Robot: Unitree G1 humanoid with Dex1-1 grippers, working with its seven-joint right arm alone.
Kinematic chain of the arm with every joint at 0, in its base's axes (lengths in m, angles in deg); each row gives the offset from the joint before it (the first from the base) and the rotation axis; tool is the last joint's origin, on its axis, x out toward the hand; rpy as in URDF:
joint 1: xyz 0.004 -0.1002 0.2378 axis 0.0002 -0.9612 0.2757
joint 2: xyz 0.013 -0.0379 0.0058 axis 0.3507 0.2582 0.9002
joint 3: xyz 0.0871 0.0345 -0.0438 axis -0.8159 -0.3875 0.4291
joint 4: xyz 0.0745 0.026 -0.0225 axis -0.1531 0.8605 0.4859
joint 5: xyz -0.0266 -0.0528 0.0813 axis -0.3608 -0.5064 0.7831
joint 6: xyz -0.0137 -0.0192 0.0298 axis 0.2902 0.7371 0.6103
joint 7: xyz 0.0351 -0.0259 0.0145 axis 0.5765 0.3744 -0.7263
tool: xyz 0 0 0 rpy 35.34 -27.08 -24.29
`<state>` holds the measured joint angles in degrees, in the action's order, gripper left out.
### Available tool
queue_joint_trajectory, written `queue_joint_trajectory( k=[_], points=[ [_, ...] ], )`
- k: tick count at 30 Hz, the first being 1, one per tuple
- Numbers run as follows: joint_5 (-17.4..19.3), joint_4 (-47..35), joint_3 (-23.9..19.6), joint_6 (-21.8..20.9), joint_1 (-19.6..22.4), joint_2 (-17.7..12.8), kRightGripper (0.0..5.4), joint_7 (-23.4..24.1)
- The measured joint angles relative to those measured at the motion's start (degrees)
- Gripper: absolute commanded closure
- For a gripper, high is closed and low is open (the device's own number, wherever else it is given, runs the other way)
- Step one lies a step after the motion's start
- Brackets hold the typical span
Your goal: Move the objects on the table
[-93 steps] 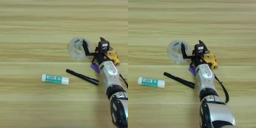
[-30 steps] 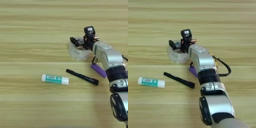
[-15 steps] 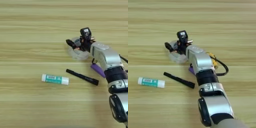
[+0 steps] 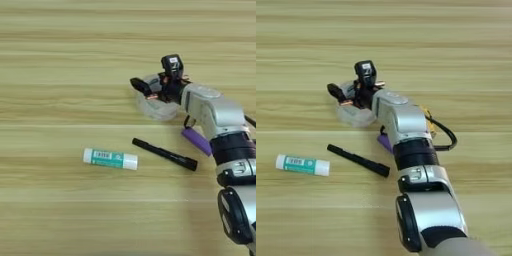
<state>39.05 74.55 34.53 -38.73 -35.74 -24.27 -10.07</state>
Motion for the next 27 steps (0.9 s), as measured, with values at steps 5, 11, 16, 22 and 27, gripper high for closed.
queue_joint_trajectory(
  k=[5, 11, 16, 22, 27],
  points=[
    [0.44, -9.25, 0.72, 4.56, -1.74, -0.02, 0.03, 0.19],
    [0.34, -14.3, 1.36, 6.93, -3.37, -0.21, 0.03, 1.08],
    [0.36, -16.58, 2.26, 9.54, -4.42, -0.34, 0.03, 1.19],
    [0.32, -16.9, 3.58, 11.87, -6.91, -0.48, 0.03, 1.11],
    [-0.02, -16.3, 4.76, 11.91, -7.38, -0.42, 0.03, 1.09]
  ],
)
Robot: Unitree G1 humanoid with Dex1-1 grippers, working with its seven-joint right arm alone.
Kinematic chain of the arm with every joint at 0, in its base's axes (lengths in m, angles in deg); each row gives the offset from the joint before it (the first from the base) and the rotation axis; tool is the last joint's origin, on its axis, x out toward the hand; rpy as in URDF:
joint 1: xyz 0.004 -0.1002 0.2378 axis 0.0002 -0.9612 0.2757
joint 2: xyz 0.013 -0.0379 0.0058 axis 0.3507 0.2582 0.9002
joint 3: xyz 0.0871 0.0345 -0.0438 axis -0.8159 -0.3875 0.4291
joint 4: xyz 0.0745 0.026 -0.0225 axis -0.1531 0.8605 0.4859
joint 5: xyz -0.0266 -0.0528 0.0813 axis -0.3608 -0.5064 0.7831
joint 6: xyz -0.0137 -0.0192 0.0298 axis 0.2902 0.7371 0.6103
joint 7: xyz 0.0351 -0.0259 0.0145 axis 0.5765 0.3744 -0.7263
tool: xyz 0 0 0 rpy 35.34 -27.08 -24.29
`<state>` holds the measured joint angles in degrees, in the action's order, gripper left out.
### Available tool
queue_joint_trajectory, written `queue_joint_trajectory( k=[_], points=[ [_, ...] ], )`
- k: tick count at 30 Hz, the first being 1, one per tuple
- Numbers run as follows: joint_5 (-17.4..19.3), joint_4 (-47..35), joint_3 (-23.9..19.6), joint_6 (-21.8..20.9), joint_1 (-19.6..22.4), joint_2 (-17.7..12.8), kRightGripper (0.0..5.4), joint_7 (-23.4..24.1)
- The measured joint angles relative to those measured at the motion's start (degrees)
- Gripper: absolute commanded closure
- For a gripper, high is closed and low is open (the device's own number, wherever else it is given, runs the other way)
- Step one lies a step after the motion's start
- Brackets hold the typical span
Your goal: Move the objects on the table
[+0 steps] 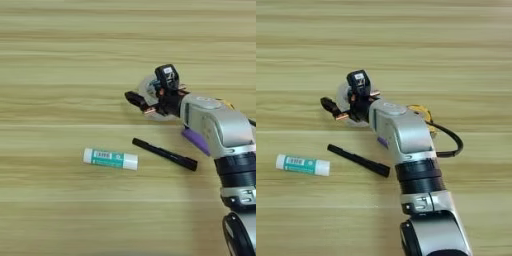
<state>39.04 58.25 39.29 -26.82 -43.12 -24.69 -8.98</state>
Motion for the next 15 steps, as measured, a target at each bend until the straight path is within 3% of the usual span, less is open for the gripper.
queue_joint_trajectory(
  k=[9, 15],
  points=[
    [-0.07, 4.24, 0.54, -1.73, 0.34, 0.11, 0.03, -1.47],
    [-0.03, 4.53, 3.71, -2.58, 0.15, -1.57, 0.03, -7.32]
  ],
)
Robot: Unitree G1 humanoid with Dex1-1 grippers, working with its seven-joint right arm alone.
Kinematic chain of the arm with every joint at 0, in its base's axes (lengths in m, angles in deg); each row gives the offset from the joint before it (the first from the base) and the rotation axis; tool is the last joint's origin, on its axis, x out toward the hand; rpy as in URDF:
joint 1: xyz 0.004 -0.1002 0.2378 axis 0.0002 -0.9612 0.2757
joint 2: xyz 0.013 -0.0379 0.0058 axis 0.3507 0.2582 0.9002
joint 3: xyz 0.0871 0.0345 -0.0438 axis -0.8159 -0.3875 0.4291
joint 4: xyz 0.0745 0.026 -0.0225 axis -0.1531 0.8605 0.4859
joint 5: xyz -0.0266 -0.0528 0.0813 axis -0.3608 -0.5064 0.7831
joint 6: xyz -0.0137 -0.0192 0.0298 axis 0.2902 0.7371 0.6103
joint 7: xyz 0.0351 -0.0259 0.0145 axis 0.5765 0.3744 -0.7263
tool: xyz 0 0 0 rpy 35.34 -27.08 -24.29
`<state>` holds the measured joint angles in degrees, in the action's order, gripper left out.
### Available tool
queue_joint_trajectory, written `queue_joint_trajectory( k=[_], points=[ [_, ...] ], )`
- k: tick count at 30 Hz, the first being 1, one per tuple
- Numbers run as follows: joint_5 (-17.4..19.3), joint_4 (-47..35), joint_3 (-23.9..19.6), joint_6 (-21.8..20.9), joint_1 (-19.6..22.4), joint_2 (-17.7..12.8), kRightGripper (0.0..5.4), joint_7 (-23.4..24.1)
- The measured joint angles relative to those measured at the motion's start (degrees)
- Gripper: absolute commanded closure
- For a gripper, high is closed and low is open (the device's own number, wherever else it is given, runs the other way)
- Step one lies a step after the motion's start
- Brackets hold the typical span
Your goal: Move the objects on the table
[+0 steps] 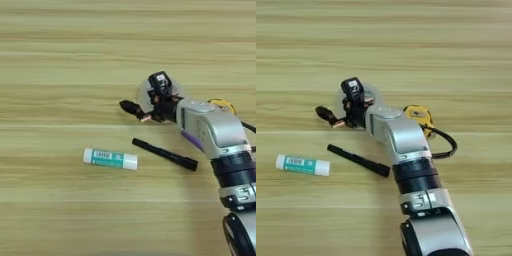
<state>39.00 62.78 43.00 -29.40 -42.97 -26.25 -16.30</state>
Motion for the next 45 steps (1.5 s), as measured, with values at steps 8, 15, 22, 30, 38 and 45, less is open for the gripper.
queue_joint_trajectory(
  k=[8, 15, 22, 30, 38, 45],
  points=[
    [2.88, -5.82, 3.45, -3.37, -4.41, -2.4, 0.03, -11.42],
    [2.97, -11.84, 5.77, -6.09, -6.64, -5.87, 0.03, -16.78],
    [3.29, -16.25, 8.73, -7.58, -9.59, -7.65, 0.03, -21.18],
    [2.8, -15.53, 8.78, -8.54, -9.99, -7.63, 0.03, -19.61],
    [3.53, -17.27, 4.97, -12.11, -9.55, -7.24, 0.03, -18.75],
    [6.11, -20.19, 3.45, -24.17, -11.77, -6.04, 0.03, -22.91]
  ],
)
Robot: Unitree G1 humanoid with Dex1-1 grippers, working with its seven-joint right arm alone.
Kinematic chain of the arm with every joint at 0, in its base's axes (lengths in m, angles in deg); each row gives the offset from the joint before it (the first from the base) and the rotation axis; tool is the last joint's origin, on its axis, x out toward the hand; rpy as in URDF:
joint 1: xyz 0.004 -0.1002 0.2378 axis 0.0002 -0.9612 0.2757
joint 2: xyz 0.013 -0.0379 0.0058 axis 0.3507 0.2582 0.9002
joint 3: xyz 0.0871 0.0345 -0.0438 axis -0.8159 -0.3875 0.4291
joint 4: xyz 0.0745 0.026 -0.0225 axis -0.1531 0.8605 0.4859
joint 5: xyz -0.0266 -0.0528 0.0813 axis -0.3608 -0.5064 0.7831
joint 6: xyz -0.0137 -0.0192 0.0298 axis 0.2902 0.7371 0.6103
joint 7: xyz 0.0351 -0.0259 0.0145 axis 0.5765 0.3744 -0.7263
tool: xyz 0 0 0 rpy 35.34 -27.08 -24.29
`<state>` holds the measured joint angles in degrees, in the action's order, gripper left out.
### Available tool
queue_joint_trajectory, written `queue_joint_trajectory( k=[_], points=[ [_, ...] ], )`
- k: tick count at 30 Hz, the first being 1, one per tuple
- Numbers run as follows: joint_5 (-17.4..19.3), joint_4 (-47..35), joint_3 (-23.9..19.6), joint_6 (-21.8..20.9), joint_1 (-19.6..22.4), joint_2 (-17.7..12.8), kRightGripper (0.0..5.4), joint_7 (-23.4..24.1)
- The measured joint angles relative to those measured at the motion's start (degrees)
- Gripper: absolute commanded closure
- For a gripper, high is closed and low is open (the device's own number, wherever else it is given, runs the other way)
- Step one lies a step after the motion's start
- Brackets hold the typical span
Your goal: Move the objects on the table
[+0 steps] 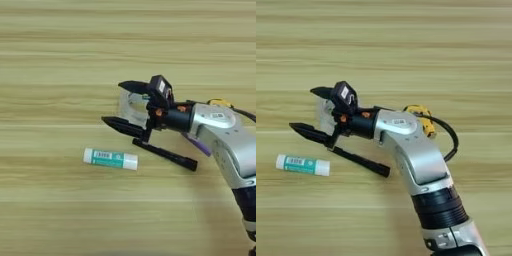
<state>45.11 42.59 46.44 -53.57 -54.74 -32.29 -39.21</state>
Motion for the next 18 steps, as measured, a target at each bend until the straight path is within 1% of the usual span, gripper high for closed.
queue_joint_trajectory(
  k=[2, 5, 8, 10, 15, 16, 17, 18],
  points=[
    [0.94, -0.27, 0.13, -2.71, -1.18, 0.16, 0.03, -1.72],
    [1.06, -0.41, 0.68, -5.84, -2.28, -0.02, 0.03, -3.97],
    [0.36, 0.33, 2.17, -7.17, -2.64, -1.13, 0.03, -5.93],
    [-0.4, 1.56, 3.32, -7.25, -3.13, -1.61, 0.03, -6.7],
    [-1.07, 2.65, 4.66, -8.28, -3.73, -2.37, 0.03, -8.33],
    [-2.04, 2.99, 5.22, -8.77, -3.82, -2.63, 0.03, -8.43],
    [-4.4, 4.72, 6.95, -9.89, -3.99, -3.12, 0.03, -8.6],
    [-5.39, 5.56, 7.66, -10.27, -4.24, -3.32, 0.03, -8.61]
  ],
)
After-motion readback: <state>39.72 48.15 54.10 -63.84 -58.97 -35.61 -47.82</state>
